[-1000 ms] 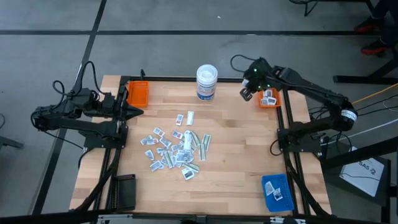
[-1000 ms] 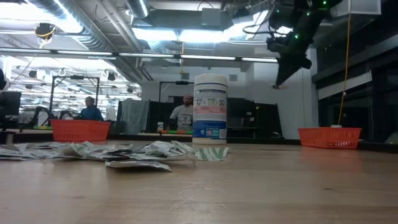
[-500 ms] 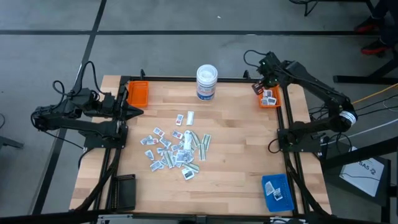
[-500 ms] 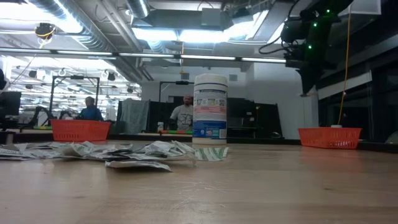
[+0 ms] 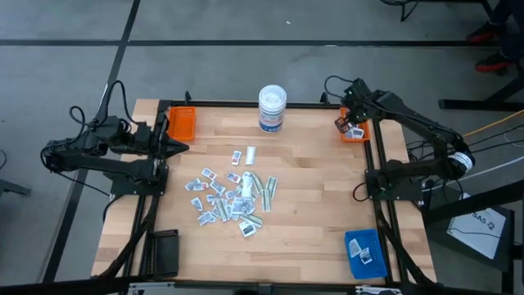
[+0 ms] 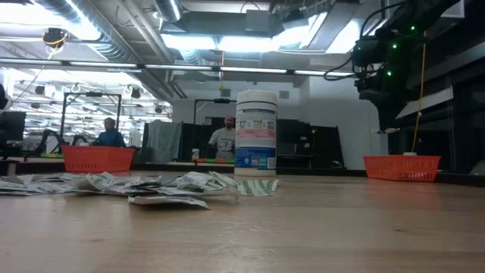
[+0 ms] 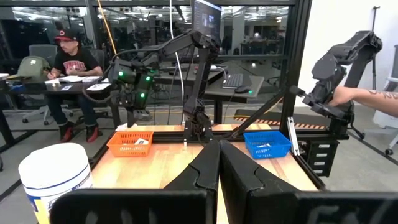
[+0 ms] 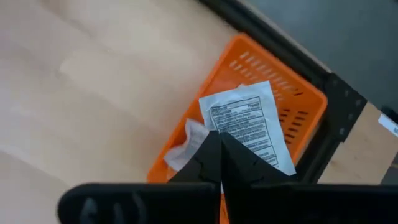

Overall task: Pick & Place First Aid Supplies
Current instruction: Put the gray towelette pack into the right orange bin

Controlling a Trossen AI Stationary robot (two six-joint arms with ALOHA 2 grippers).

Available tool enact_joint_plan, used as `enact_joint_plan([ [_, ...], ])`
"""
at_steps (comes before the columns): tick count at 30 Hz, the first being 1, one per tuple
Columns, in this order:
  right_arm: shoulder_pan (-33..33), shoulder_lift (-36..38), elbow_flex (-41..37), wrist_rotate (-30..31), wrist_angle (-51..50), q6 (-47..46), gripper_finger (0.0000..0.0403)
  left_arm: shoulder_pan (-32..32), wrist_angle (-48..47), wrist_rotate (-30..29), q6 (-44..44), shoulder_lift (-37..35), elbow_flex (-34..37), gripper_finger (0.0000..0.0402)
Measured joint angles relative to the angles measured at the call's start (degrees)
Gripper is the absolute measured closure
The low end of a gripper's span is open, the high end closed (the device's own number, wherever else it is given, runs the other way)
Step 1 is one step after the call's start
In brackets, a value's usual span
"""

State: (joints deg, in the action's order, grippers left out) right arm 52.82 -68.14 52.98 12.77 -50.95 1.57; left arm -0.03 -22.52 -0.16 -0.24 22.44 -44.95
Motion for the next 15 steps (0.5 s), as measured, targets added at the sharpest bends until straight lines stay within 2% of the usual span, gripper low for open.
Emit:
enact_joint_plan([
  [9, -0.05, -0.07, -0.03, -0.28, -4.68, 9.44, 0.0402, 0.01, 0.00, 0.00, 0.00, 0.01, 0.00, 0.0398],
  [15, -0.05, -0.09, -0.03, -0.30, -5.01, 10.93, 0.0391, 0.00, 0.00, 0.01, 0.00, 0.00, 0.00, 0.0398],
])
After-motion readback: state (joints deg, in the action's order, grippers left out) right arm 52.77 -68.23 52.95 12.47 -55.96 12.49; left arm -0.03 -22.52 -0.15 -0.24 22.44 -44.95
